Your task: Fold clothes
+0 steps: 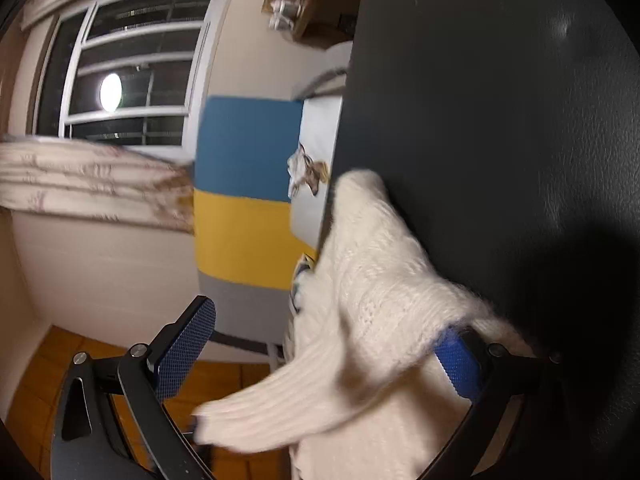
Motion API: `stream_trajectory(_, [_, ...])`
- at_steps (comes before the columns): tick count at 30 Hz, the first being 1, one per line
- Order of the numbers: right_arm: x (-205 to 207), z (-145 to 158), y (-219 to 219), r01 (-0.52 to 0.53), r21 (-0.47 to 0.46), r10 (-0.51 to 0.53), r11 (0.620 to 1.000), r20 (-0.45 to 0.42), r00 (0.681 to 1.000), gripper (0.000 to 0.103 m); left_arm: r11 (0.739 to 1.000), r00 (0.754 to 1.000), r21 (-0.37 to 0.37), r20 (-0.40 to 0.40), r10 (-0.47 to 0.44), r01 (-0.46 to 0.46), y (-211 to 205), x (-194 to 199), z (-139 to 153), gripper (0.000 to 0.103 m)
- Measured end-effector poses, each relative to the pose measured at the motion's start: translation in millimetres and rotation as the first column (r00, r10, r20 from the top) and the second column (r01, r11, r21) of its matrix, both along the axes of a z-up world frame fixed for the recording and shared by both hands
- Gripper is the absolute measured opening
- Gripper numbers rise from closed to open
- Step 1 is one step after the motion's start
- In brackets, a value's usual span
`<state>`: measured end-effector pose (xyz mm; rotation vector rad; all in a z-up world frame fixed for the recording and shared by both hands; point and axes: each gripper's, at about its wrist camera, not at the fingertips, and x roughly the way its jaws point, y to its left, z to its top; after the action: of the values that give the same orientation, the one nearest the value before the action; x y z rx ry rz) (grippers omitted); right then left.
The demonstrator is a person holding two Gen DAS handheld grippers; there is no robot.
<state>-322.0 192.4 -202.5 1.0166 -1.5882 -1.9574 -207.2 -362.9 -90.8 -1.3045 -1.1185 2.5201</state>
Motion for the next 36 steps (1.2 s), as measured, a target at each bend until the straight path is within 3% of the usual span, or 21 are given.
stream_trajectory(4, [2,1,-2,-0.014,0.052,0.014,0.999,0.001,1.000,0.103,0.999,0.993,0.017,0.114,0.037,-0.039,-9,16,-65,0.005])
stream_trajectory(7, [3,0,-1,-0.019,0.062,0.018,0.998,0.011,1.000,0.103,0.995,0.993,0.077,0.104,0.054,-0.062,-14,30,-80,0.005])
stream_trajectory(11, [0,4,-6,-0.039,0.109,0.038,0.993,0.012,0.999,0.103,0.996,0.996,0.070,0.066,0.055,-0.059,-18,32,-73,0.005])
stream_trajectory(15, [1,12,-12,-0.055,0.153,0.058,0.987,-0.011,0.998,0.103,0.999,0.997,0.017,-0.063,0.040,-0.039,-16,28,-40,0.005])
stream_trajectory(18, [2,15,-18,-0.068,0.226,0.076,0.972,-0.025,0.997,0.103,0.995,1.000,-0.091,-0.002,0.029,-0.029,-13,18,-47,0.005])
stream_trajectory(20, [2,11,-21,-0.080,0.248,0.085,0.965,-0.010,0.996,0.103,0.994,0.997,-0.108,0.073,0.027,-0.019,-11,14,-67,0.005])
stream_trajectory(21, [3,11,-22,-0.084,0.261,0.090,0.962,-0.012,0.996,0.103,0.994,0.995,-0.105,0.091,0.035,-0.025,-12,17,-76,0.005])
stream_trajectory(24, [4,13,-24,-0.097,0.286,0.108,0.953,-0.022,0.994,0.103,0.996,0.995,0.017,0.060,0.084,-0.085,-26,32,-87,0.007])
stream_trajectory(32, [1,15,-16,-0.184,0.233,0.182,0.955,0.028,0.983,0.103,0.989,0.984,0.026,0.104,0.143,-0.147,-34,51,-78,0.010])
stream_trajectory(36, [25,30,12,-0.216,0.190,0.220,0.958,0.002,0.976,0.103,0.974,0.975,0.053,0.041,0.217,-0.219,-40,72,-58,0.015])
